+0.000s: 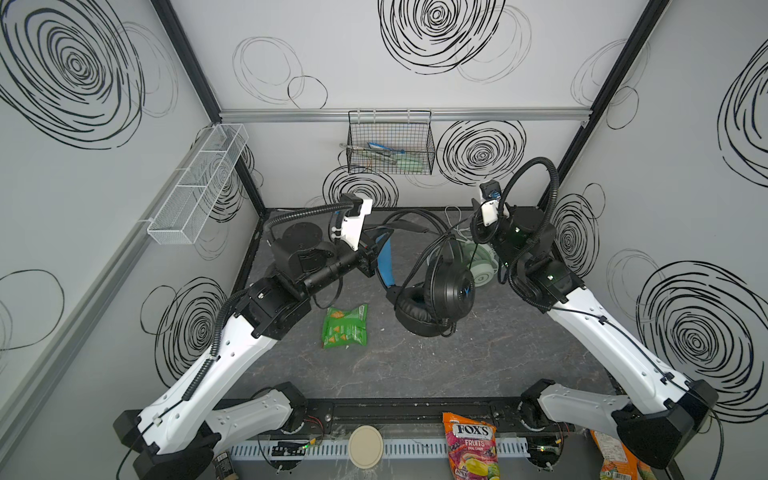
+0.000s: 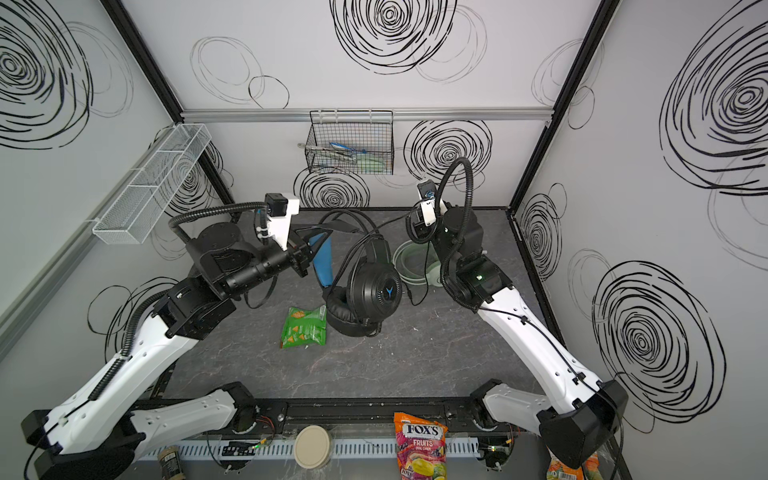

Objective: Wrap the headphones

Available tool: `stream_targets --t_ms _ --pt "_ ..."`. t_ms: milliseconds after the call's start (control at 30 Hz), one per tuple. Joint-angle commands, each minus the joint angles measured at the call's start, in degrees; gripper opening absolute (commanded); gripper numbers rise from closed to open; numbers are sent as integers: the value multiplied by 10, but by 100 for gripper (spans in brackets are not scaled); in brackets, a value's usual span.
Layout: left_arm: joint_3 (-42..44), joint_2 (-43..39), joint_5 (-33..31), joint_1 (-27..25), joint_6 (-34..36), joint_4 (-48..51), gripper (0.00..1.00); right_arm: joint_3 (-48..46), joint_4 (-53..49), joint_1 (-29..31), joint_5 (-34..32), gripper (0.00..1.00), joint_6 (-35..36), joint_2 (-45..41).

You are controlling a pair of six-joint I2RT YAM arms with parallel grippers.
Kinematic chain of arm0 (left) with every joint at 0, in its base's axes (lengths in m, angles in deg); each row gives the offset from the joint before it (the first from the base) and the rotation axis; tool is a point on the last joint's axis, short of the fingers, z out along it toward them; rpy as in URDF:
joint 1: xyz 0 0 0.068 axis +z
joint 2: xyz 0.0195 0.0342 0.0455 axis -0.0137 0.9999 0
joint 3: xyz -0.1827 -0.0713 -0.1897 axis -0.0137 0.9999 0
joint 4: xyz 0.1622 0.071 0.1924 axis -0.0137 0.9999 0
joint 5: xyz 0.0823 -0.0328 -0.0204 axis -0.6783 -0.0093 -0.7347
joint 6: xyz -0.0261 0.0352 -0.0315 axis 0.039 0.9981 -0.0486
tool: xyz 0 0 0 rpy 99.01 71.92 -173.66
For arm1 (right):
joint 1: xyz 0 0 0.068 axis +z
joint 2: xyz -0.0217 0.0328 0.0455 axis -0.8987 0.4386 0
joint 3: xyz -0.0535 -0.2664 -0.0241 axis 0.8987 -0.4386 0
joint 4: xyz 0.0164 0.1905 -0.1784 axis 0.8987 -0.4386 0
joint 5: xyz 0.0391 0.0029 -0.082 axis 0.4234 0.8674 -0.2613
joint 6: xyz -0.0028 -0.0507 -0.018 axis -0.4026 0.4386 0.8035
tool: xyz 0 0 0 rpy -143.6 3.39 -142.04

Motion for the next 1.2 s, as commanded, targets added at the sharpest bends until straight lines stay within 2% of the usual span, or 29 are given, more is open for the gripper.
stream_targets --t_ms 0,233,400,667,800,967,1167 --pt "-39 -12 15 5 -75 -106 0 -30 37 -1 44 21 -58 -26" --pt "-90 6 -4 -8 -87 -108 0 -87 74 27 77 18 -97 -31" --pt "-123 22 -32 -26 -87 -102 0 -115 102 55 91 11 -128 -16" --pt "-141 42 -80 -48 -126 -140 0 -146 117 98 105 0 -175 -6" --pt "-133 51 -97 -47 -138 -157 0 -153 110 121 119 0 -191 -5" --pt "-118 61 -167 -44 -187 -174 0 -172 101 149 124 0 -219 -23" --pt "-112 80 -222 -22 -257 -194 0 -189 87 189 105 0 -230 -56"
